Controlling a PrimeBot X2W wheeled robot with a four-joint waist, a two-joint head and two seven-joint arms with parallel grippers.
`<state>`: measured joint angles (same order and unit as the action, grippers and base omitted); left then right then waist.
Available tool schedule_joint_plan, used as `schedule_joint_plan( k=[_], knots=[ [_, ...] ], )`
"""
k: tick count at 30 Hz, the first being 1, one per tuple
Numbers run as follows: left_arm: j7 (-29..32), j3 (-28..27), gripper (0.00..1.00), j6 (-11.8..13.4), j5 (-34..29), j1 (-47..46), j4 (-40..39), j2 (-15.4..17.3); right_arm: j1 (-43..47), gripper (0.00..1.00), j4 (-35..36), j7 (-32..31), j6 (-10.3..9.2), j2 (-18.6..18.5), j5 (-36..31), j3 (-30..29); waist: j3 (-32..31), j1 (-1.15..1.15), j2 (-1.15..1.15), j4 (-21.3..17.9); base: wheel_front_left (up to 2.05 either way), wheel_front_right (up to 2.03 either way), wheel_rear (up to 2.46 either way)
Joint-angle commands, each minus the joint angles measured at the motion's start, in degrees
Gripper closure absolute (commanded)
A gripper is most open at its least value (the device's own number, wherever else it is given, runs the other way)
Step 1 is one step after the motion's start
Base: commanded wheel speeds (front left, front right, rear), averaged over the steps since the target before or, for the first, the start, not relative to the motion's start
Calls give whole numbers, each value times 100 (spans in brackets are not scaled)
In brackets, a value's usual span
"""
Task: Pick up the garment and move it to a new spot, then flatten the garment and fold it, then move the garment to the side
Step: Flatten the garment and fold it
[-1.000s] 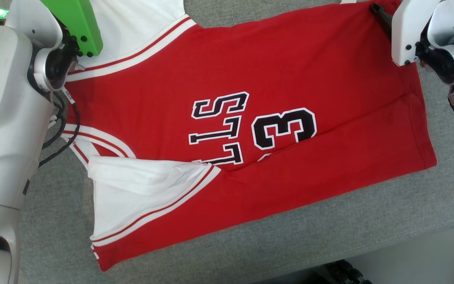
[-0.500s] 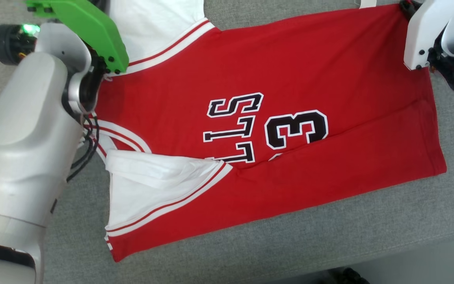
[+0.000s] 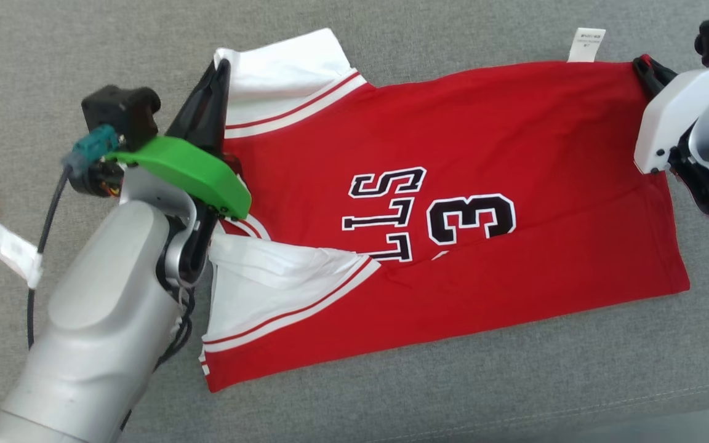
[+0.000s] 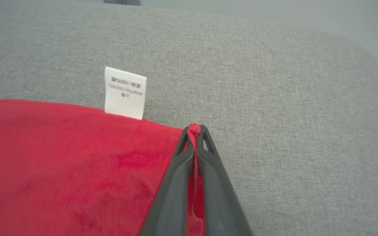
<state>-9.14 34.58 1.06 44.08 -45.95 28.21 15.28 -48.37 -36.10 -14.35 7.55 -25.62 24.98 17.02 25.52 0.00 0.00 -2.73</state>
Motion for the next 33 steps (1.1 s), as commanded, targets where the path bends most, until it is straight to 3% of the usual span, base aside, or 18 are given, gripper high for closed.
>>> schedule_joint_plan(
  k=[1, 14, 32, 33],
  knots=[
    [-139, -4, 100, 10, -29, 250, -96, 27, 169, 100, -29, 146, -12, -53, -62, -37, -371, 0, 0, 153, 0, 0, 0],
    [-436, 303, 100, 210, -115, 1703, -1281, 89, 937, 100, -249, 575, -12, -361, -395, 88, -922, 0, 0, 509, 0, 0, 0],
    [-390, 540, 100, 545, 226, 3219, -1823, 1, 1799, 100, -50, 470, -12, -564, -758, 13, -1384, 0, 0, 676, 0, 0, 0],
    [-373, 556, 100, 550, 243, 3240, -1791, -12, 1832, 76, -51, 418, -12, -557, -767, -28, -1388, 0, 0, 679, 0, 0, 0]
  ],
)
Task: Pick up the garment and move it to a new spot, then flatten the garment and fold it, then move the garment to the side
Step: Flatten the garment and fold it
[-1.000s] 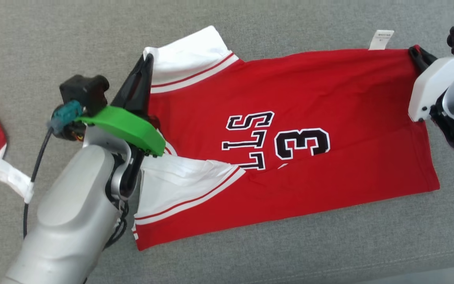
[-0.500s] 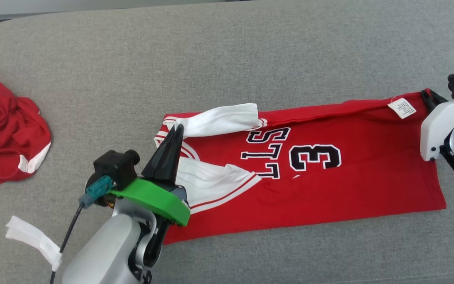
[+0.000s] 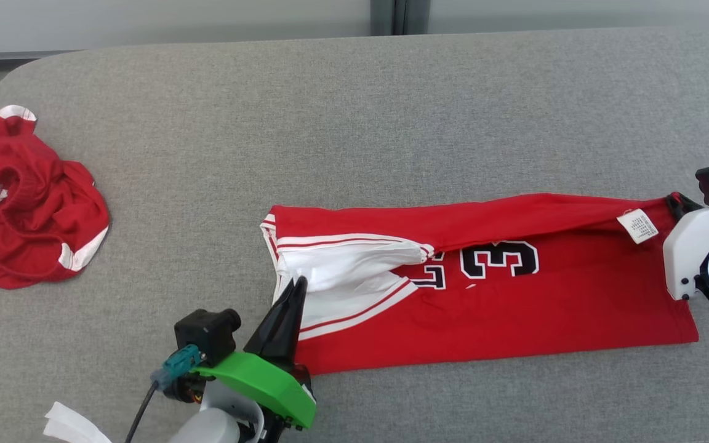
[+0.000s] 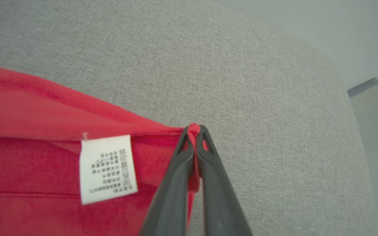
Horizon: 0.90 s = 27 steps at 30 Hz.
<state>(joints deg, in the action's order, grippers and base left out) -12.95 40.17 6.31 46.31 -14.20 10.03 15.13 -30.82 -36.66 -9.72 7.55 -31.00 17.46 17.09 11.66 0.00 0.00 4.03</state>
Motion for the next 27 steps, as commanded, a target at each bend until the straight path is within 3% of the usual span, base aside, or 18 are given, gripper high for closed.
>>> schedule_joint_plan(
  k=[1, 2, 3, 4, 9, 15, 27],
  knots=[
    [17, 14, 100, 24, 15, 72, 52, -1, 117, 11, -11, -89, -12, -9, -20, -59, -5, 0, 0, 8, 0, 0, 0],
    [13, 20, 100, 29, 4, 67, 85, -11, 147, 0, -20, -127, -12, 2, -20, -102, -10, 0, 0, 14, 0, 0, 0],
    [66, 65, 73, 29, -17, 62, 136, -2, 173, 0, -8, -162, -12, 27, -33, -139, -20, 0, 0, 14, 0, 0, 0],
    [85, 95, 3, 16, -26, 55, 176, -6, 210, 0, 39, -189, -12, 55, -59, -174, -33, 0, 0, 13, 0, 0, 0],
    [92, 118, 0, 85, -78, 142, 352, 85, 439, 0, 285, -236, -12, 70, -36, -379, -159, 0, 0, 6, 0, 0, 0],
    [-157, -262, 0, 142, -145, 325, 280, 168, 801, 0, 834, -185, -12, 179, 38, -894, -350, 0, 0, -19, 0, 0, 0],
    [-223, -1966, 0, -361, -1433, 771, -286, -121, 1661, 0, 1815, -383, -11, 1034, 115, -2094, -764, 0, 0, -20, 0, 0, 0]
  ],
)
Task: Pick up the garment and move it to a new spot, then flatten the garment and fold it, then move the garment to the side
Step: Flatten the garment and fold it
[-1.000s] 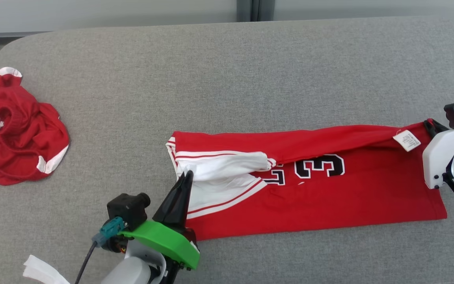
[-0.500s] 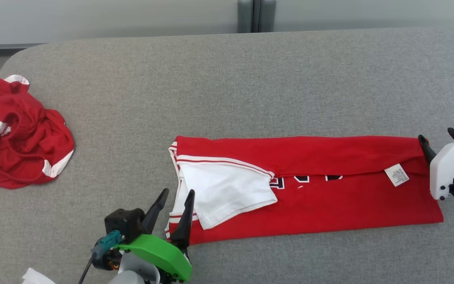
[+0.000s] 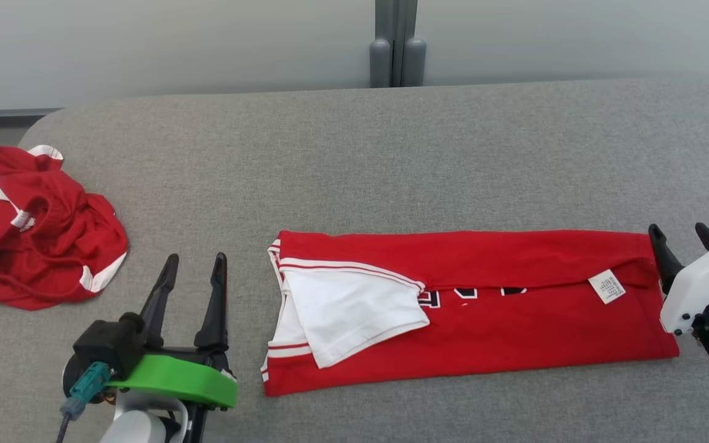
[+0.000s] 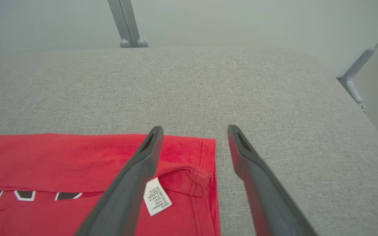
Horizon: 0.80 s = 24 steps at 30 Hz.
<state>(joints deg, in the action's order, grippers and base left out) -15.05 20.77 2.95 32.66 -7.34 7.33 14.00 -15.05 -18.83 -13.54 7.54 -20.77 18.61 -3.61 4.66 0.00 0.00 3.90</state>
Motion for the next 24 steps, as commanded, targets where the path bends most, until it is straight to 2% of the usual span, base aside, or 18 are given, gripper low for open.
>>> schedule_joint_plan(
  k=[1, 10, 19, 24],
  knots=[
    [-14, -151, 0, -63, -175, 111, -17, -31, 142, 0, 100, -13, -10, 106, -50, -111, -87, 0, 0, -11, 0, 0, 0],
    [-15, -1003, 0, -343, -748, 275, 161, -286, 413, 0, 366, -147, -9, 841, -152, -679, -101, 0, 0, -125, 0, 0, 0],
    [-15, -1310, 0, -590, -1020, 385, 239, -514, 49, 0, 37, -615, -9, 1156, -559, -1355, 38, 0, 0, -137, 0, 0, 0],
    [-15, -1412, 0, -705, -1082, 290, 277, -615, -385, 0, -205, -677, -9, 1293, -795, -1694, 148, 0, 0, -72, 0, 0, 0]
  ],
)
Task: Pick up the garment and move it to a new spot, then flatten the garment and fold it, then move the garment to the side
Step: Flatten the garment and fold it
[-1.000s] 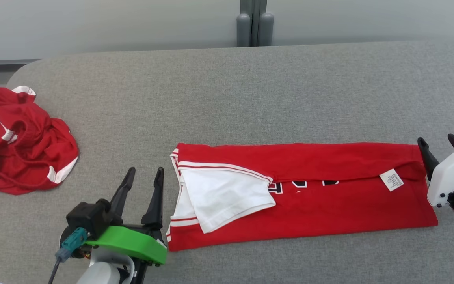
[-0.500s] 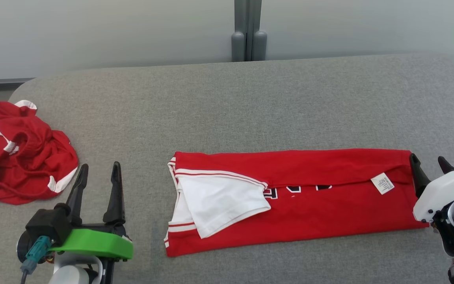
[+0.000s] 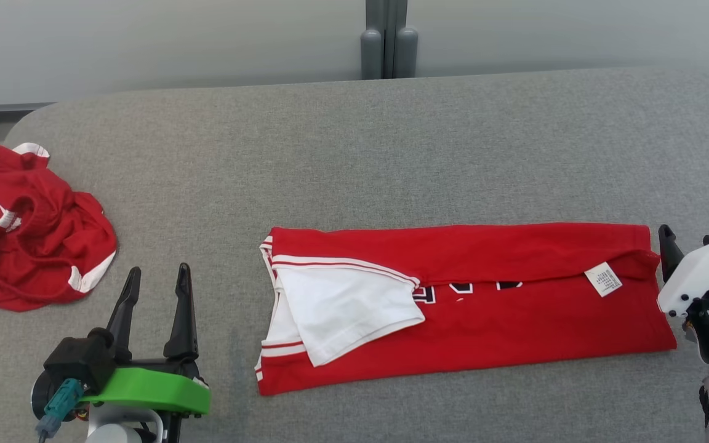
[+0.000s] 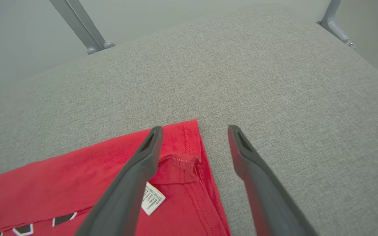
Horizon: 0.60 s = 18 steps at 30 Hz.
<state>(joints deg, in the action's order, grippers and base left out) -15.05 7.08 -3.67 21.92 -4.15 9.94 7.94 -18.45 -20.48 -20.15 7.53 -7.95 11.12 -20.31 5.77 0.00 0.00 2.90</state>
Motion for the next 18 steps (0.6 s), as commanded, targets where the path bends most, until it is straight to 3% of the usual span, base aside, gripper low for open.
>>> schedule_joint_plan(
  k=[1, 9, 18],
  knots=[
    [-15, -53, 0, -52, -24, -46, 27, -25, -125, 0, -111, -76, -8, 26, -95, -76, 56, 0, 0, 38, 0, 0, 0],
    [-16, -129, 0, -168, -108, -181, 97, -128, -544, 0, -934, -587, -8, -13, -609, -215, 214, 0, 0, 134, 0, 0, 0],
    [-16, -241, 0, -244, -161, -197, 146, -258, -455, 0, -1198, -706, -8, 25, -522, -207, 315, 0, 0, 169, 0, 0, 0]
  ],
)
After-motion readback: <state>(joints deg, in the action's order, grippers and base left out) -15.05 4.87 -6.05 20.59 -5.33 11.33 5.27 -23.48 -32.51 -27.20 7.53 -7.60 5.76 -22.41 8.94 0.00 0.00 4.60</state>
